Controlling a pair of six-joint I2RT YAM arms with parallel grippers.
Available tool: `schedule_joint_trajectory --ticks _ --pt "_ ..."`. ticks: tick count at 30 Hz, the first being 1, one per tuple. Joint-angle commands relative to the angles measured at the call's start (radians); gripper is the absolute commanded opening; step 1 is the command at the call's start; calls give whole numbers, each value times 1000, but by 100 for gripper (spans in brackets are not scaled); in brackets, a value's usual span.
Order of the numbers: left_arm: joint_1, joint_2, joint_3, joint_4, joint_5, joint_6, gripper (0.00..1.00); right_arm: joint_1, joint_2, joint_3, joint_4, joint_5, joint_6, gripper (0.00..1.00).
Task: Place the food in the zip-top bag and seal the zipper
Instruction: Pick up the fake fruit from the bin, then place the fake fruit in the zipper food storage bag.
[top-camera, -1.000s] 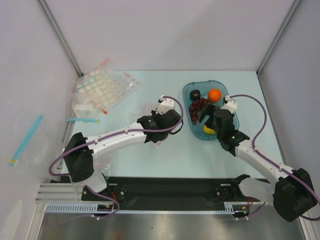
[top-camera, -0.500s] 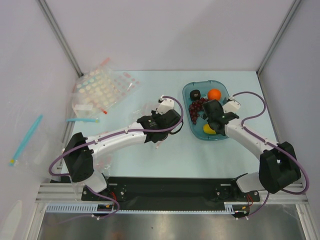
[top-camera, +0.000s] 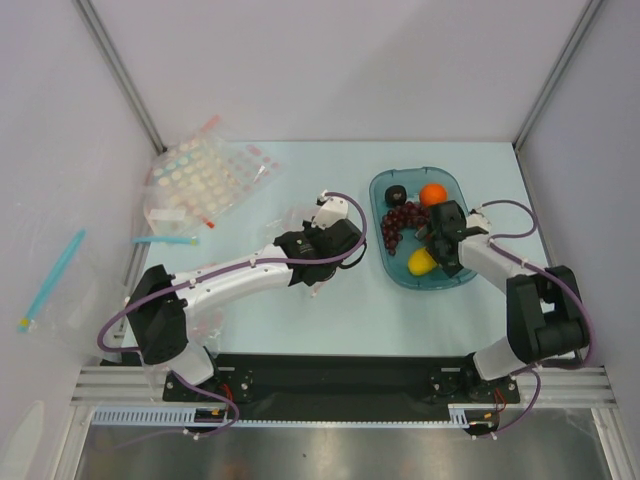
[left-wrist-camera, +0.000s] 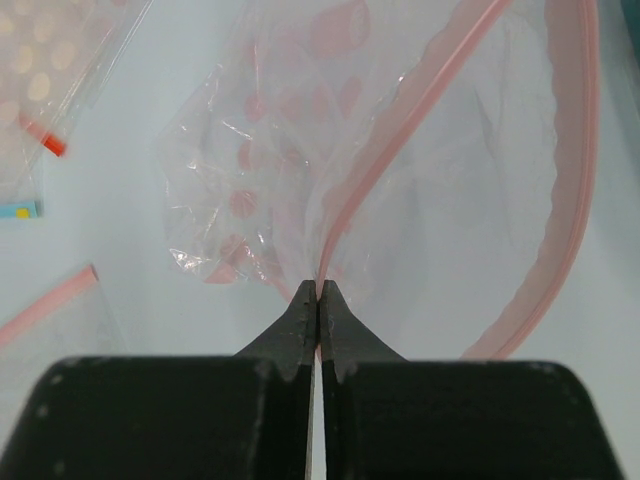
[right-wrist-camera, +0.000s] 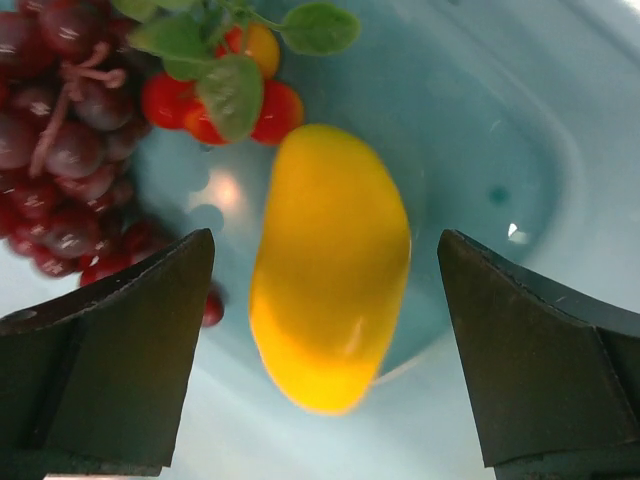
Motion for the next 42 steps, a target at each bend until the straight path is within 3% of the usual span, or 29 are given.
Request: schedule_joint_trajectory --ticks 1,6,8,9,10,17,23,26,32,38,42 --pt "3 -10 23 4 -10 4 0 -7 52 -17 48 -96 6 97" --pt "2 -6 23 1 -10 2 0 -12 80 -22 81 -125 -3 84" --pt "2 -9 23 1 -10 2 0 -12 50 -31 90 -120 -15 68" --pt "2 -7 23 0 -10 2 0 -10 31 -39 94 -120 -18 68" --pt "2 -9 23 1 -10 2 0 -12 13 -47 99 -105 -23 60" --pt "-3 -7 28 -2 -4 4 1 -6 -213 -128 217 -106 -172 52" --pt "-15 -25 26 9 49 9 0 31 -478 -321 581 -351 -377 52" --pt "-17 -35 19 30 97 19 0 83 -555 -363 681 -450 -449 51" --pt "-18 -91 -9 78 223 33 0 230 -563 -378 862 -614 -558 46" --pt "-18 -159 -47 128 353 41 0 388 -524 -376 972 -692 -636 47" --pt "-17 -190 -64 159 430 42 0 402 -481 -375 1015 -737 -619 47"
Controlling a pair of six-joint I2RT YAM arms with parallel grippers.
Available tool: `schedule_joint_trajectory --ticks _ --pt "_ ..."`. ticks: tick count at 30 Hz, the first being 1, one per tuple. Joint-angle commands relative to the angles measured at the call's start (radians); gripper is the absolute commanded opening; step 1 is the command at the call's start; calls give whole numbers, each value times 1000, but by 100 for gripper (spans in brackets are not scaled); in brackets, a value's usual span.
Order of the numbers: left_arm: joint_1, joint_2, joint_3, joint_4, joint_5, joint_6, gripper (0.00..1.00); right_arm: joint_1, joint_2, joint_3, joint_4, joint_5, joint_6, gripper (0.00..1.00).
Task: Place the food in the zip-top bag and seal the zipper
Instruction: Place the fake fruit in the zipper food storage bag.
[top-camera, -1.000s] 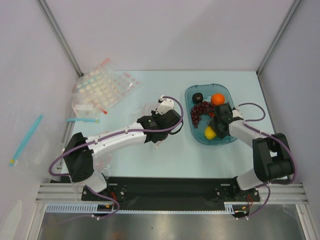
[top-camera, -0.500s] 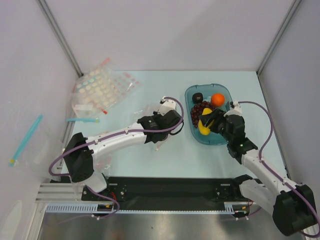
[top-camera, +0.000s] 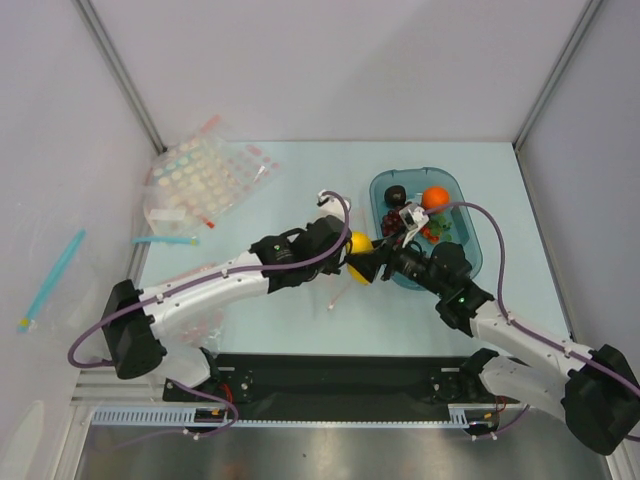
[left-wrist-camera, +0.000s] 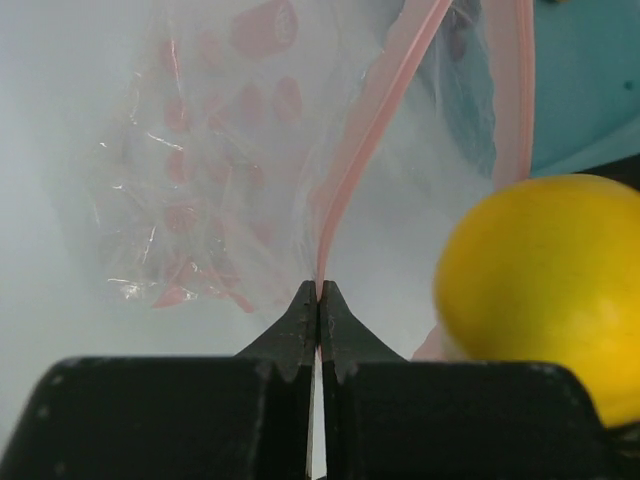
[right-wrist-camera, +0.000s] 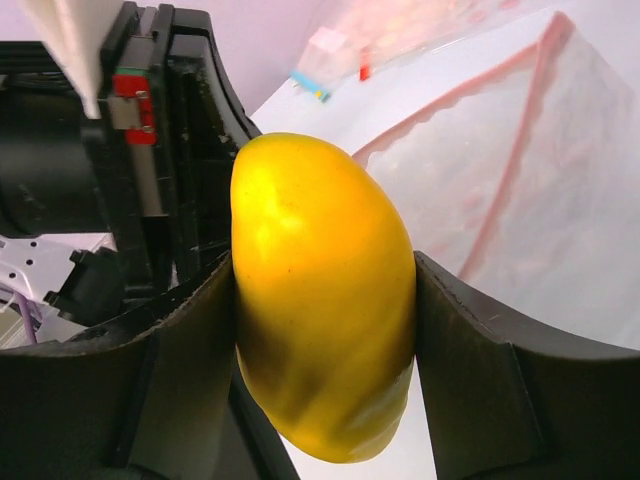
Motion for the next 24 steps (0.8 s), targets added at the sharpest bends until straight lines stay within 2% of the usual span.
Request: schedule_joint_trajectory --ticks 1,5,8,12,24 --pt "-5 -58 -23 70 108 15 0 6 34 3 130 -69 -20 46" --pt "-5 -109 -52 119 219 15 0 6 44 -6 166 -89 11 46" --pt "-5 -136 -69 144 263 11 0 8 41 7 111 -31 15 46" --pt "-5 -208 -95 161 247 1 0 6 31 20 45 87 29 45" --pt "-4 -264 -143 213 276 6 0 17 93 70 -12 91 20 47"
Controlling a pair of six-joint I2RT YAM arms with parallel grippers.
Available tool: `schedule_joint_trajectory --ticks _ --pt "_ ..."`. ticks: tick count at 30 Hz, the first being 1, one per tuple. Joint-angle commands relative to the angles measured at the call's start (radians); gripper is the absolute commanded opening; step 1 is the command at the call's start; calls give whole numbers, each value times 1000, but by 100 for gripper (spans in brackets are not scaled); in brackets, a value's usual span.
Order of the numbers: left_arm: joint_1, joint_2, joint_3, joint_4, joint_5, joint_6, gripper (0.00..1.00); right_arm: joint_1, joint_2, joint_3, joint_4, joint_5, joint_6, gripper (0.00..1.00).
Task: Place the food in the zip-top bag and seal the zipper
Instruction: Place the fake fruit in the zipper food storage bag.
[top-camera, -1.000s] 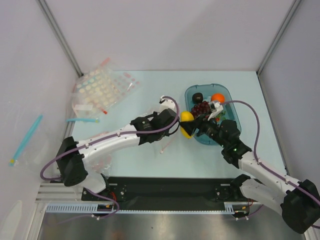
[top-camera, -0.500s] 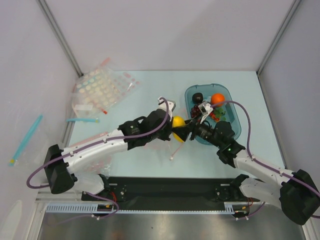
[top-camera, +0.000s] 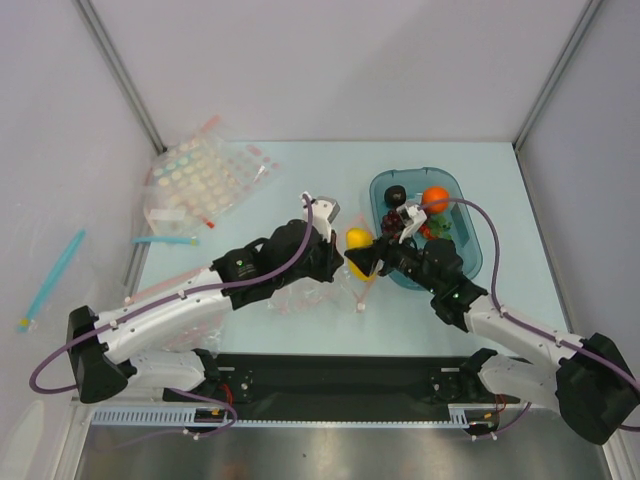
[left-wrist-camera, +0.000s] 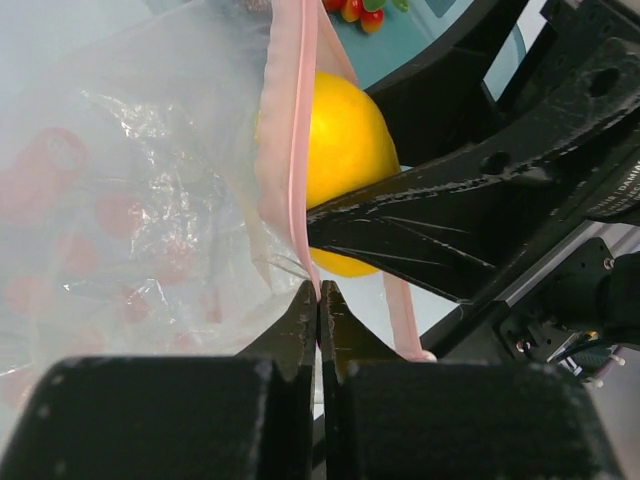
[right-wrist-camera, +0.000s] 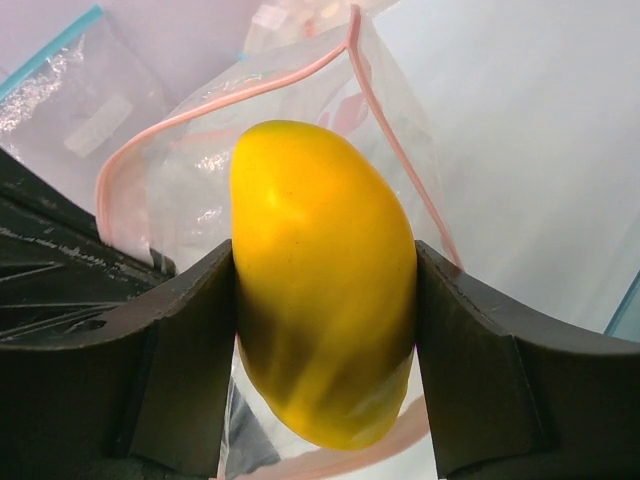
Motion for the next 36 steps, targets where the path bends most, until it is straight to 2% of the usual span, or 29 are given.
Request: schedule_joint_trajectory --ticks 1,7,9,10,11,12,15,19,23,26,32,36 --pt "-4 -24 -10 55 21 10 1 15 30 62 -10 8 -8 48" --pt "-7 1 -13 87 104 44 0 47 65 86 -33 34 -22 54" --pt "-13 12 -7 89 121 48 0 47 62 88 -42 42 -22 63" --pt "-14 9 -7 92 118 48 0 47 59 88 -45 45 -22 70" --pt "-14 5 -8 92 113 45 0 49 48 85 -50 55 -24 83" --pt "-14 -5 -14 95 101 41 0 49 44 82 -54 60 -24 90" --pt "-14 -24 -30 98 61 22 0 52 19 77 -63 75 -31 100" --pt "-1 -22 -25 67 -5 -7 0 55 -1 74 -71 91 -33 100" --pt "28 -16 -28 41 -45 -33 0 57 -18 76 -74 89 -34 88" --pt "44 -13 -30 29 -83 -41 0 63 -39 76 -86 100 -42 85" --pt "52 -48 -36 -17 -238 -76 0 66 -90 80 -149 181 -61 82" --pt "55 -116 -76 17 -261 -78 0 66 -71 105 -205 244 -62 82"
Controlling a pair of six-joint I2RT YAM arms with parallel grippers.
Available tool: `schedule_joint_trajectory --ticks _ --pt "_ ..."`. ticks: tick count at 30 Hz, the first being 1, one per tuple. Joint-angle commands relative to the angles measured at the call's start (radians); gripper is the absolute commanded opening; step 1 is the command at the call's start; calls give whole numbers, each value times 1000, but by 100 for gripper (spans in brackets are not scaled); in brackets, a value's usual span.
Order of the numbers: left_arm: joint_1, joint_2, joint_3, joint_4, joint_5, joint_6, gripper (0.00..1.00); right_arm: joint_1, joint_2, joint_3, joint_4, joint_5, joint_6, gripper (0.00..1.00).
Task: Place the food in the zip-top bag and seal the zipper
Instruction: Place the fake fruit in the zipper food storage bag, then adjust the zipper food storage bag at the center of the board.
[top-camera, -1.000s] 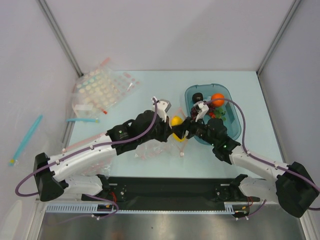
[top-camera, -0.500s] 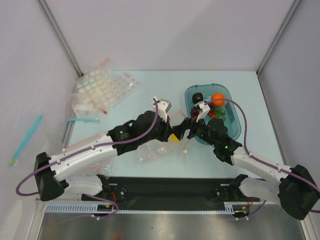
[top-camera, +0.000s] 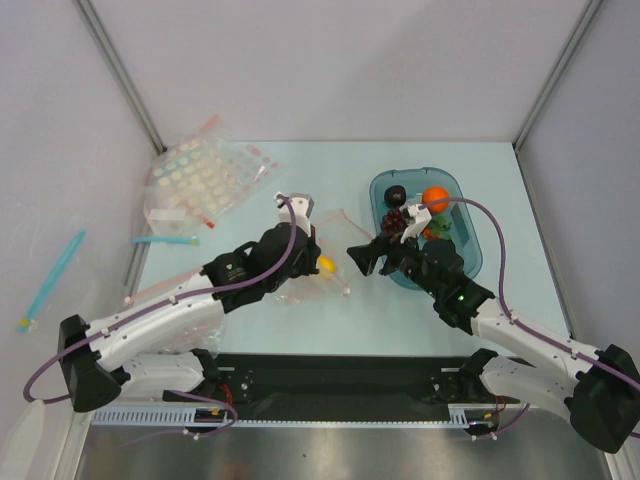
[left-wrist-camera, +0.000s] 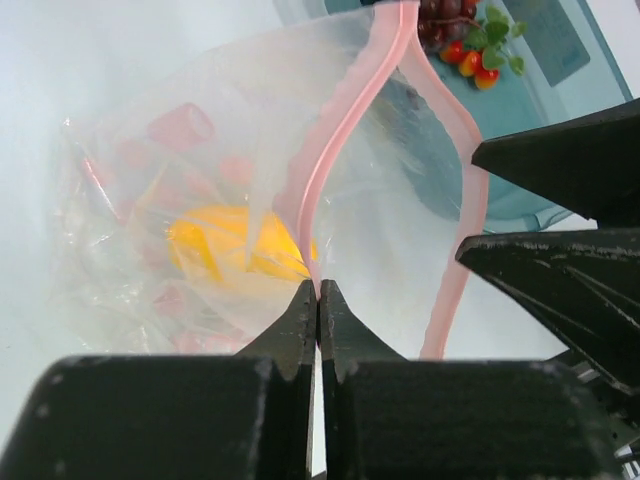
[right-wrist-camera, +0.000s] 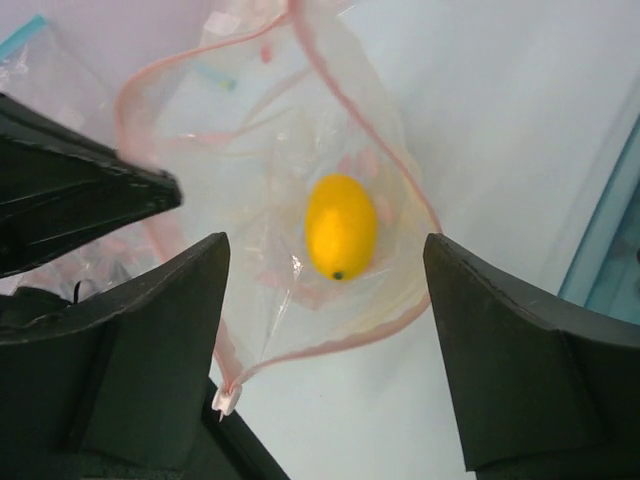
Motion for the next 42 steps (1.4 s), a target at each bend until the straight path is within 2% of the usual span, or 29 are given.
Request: schedule_joint_trajectory --ticks 1,4,10,17,22,27,33,39,42 --pt "8 -92 -25 38 -72 -24 0 6 21 72 -55 82 -16 85" --pt "5 -137 -46 60 -73 -20 0 10 59 95 -82 77 -16 89" --pt "7 -196 -76 85 -63 -4 1 22 130 138 -123 108 -15 87" --pt "7 -239 -78 37 -178 -52 0 24 93 129 -143 169 -21 87" --pt "7 -339 -157 144 -177 -12 0 -7 76 124 -184 281 31 86" --pt "7 -341 -161 132 -221 -21 0 -111 61 107 -218 297 105 86" --pt "7 -293 -143 128 -194 -10 0 -272 52 58 -230 292 221 88" --pt "7 -259 -135 126 -197 -7 0 -356 90 43 -217 360 335 96" --pt "7 -261 -135 127 -191 -6 0 -427 115 58 -246 303 390 100"
